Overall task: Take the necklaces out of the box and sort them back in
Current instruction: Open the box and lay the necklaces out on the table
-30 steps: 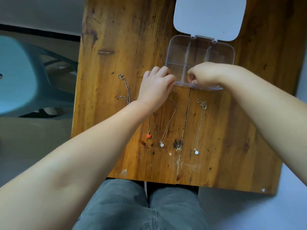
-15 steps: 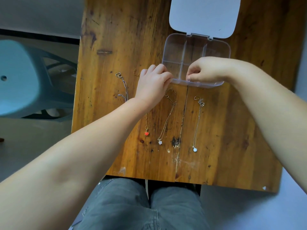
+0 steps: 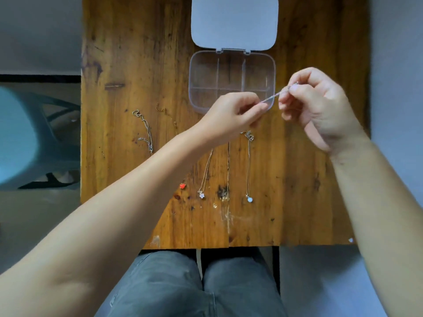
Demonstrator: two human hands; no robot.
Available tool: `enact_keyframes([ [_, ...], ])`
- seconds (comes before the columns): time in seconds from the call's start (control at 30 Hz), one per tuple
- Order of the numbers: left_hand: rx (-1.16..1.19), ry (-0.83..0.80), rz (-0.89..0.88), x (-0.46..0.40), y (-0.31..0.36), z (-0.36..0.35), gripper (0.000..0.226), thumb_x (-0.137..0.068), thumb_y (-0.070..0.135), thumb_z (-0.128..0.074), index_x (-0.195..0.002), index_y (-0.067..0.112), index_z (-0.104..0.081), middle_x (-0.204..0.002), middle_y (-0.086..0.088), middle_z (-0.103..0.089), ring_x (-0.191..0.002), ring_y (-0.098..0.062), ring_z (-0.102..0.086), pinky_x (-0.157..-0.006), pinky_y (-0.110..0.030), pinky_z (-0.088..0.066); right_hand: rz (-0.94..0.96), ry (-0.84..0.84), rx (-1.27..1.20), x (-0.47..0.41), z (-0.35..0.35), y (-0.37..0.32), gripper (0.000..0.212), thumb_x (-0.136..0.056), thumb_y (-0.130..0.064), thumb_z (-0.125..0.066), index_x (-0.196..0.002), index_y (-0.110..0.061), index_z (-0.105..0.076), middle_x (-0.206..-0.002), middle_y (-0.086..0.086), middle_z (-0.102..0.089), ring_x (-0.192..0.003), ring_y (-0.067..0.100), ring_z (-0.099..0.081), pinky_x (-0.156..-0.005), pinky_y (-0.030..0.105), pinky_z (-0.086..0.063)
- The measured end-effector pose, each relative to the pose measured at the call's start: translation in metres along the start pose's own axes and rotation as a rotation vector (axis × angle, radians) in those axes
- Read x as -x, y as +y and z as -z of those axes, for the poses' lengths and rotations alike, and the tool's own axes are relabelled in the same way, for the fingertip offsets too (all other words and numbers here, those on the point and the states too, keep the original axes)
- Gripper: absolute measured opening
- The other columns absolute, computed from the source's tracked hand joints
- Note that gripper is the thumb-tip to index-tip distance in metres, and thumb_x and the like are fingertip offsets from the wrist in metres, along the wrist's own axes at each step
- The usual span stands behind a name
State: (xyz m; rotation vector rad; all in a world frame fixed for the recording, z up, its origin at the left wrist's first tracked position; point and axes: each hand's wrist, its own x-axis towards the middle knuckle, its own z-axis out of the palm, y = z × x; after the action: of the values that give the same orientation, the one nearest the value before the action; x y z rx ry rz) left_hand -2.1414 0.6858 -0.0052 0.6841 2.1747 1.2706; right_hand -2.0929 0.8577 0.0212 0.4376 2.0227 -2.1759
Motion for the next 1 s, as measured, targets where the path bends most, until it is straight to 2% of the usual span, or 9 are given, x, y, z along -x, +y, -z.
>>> enact_keyframes([
  [0.03,0.053,-0.018,0.025,-0.002,0.003,-0.003,0.032,-0.097,0.028,-0.048,-0.074,0.009,-0.061,-0.063,0.001,-0.061,-0.054,-0.002,-0.051,-0.058,-0.016,-0.044,-0.029,0.071,-0.089,0.010,0.013,0.003,0.011,-0.078,-0.020,-0.054,-0.073,-0.028,-0.061,-0.068,-0.004,-0.063,-0.064,0.013,-0.058,-0.052,0.022,-0.045],
  [0.1,0.112,-0.047,0.083,-0.007,0.007,-0.009,0.034,-0.098,0.030,-0.046,-0.070,0.014,-0.056,-0.055,0.007,-0.051,-0.046,0.001,-0.044,-0.050,-0.010,-0.038,-0.113,0.197,-0.241,0.033,0.037,0.017,0.020,-0.079,-0.014,-0.050,-0.068,-0.027,-0.060,-0.064,-0.003,-0.060,-0.061,0.012,-0.056,-0.049,0.022,-0.042],
  [0.23,0.095,-0.106,0.199,-0.028,0.007,-0.028,0.035,-0.097,0.035,-0.045,-0.067,0.021,-0.056,-0.054,0.009,-0.048,-0.045,0.002,-0.043,-0.051,-0.012,-0.040,-0.368,0.422,-0.166,0.090,0.063,0.067,0.022,-0.079,-0.015,-0.050,-0.063,-0.026,-0.061,-0.061,-0.003,-0.061,-0.060,0.012,-0.056,-0.046,0.022,-0.042],
  [0.37,-0.189,-0.159,0.172,-0.060,0.005,-0.066,0.036,-0.097,0.033,-0.044,-0.071,0.013,-0.059,-0.062,0.002,-0.054,-0.052,-0.006,-0.050,-0.054,-0.021,-0.041,-0.690,0.590,-0.084,0.138,0.046,0.123,0.015,-0.087,-0.014,-0.052,-0.075,-0.018,-0.061,-0.071,0.003,-0.060,-0.063,0.015,-0.058,-0.050,0.024,-0.045],
  [0.47,-0.521,-0.253,0.076,-0.073,0.001,-0.100,0.032,-0.098,0.029,-0.043,-0.085,0.007,-0.062,-0.082,-0.006,-0.060,-0.077,-0.021,-0.060,-0.068,-0.032,-0.051,-0.777,0.601,-0.046,0.155,0.017,0.149,0.010,-0.093,-0.019,-0.054,-0.088,-0.017,-0.062,-0.074,0.002,-0.063,-0.059,0.011,-0.060,-0.048,0.022,-0.046],
  [0.63,-0.924,-0.283,-0.081,-0.083,-0.011,-0.131,0.028,-0.098,0.027,-0.043,-0.109,0.006,-0.059,-0.106,-0.013,-0.057,-0.100,-0.030,-0.055,-0.068,-0.036,-0.041,-0.721,0.586,0.283,0.151,-0.009,0.163,0.014,-0.096,-0.028,-0.048,-0.093,-0.019,-0.057,-0.070,-0.004,-0.066,-0.044,0.003,-0.060,-0.040,0.011,-0.040],
  [0.7,-0.999,-0.276,-0.127,-0.084,-0.014,-0.134,0.029,-0.097,0.026,-0.045,-0.114,0.005,-0.057,-0.115,-0.016,-0.054,-0.104,-0.033,-0.052,-0.069,-0.038,-0.040,-0.719,0.537,0.435,0.148,-0.011,0.163,0.020,-0.098,-0.032,-0.043,-0.091,-0.018,-0.056,-0.070,-0.004,-0.066,-0.048,0.006,-0.060,-0.043,0.015,-0.041],
  [0.87,-0.906,-0.199,-0.177,-0.074,-0.020,-0.128,0.029,-0.094,0.023,-0.053,-0.119,0.008,-0.049,-0.125,-0.016,-0.044,-0.104,-0.030,-0.050,-0.065,-0.034,-0.045,-0.822,0.332,0.699,0.142,0.004,0.158,0.042,-0.097,-0.047,-0.037,-0.077,-0.016,-0.059,-0.065,-0.004,-0.067,-0.052,0.010,-0.062,-0.048,0.024,-0.043],
  [1.0,-0.702,-0.103,-0.159,-0.035,-0.031,-0.092,0.024,-0.093,0.023,-0.052,-0.114,0.010,-0.051,-0.111,-0.013,-0.052,-0.091,-0.026,-0.055,-0.061,-0.033,-0.045,-0.804,0.268,0.839,0.134,0.023,0.139,0.046,-0.096,-0.050,-0.035,-0.079,-0.016,-0.061,-0.067,-0.002,-0.068,-0.057,0.014,-0.063,-0.052,0.025,-0.044],
])
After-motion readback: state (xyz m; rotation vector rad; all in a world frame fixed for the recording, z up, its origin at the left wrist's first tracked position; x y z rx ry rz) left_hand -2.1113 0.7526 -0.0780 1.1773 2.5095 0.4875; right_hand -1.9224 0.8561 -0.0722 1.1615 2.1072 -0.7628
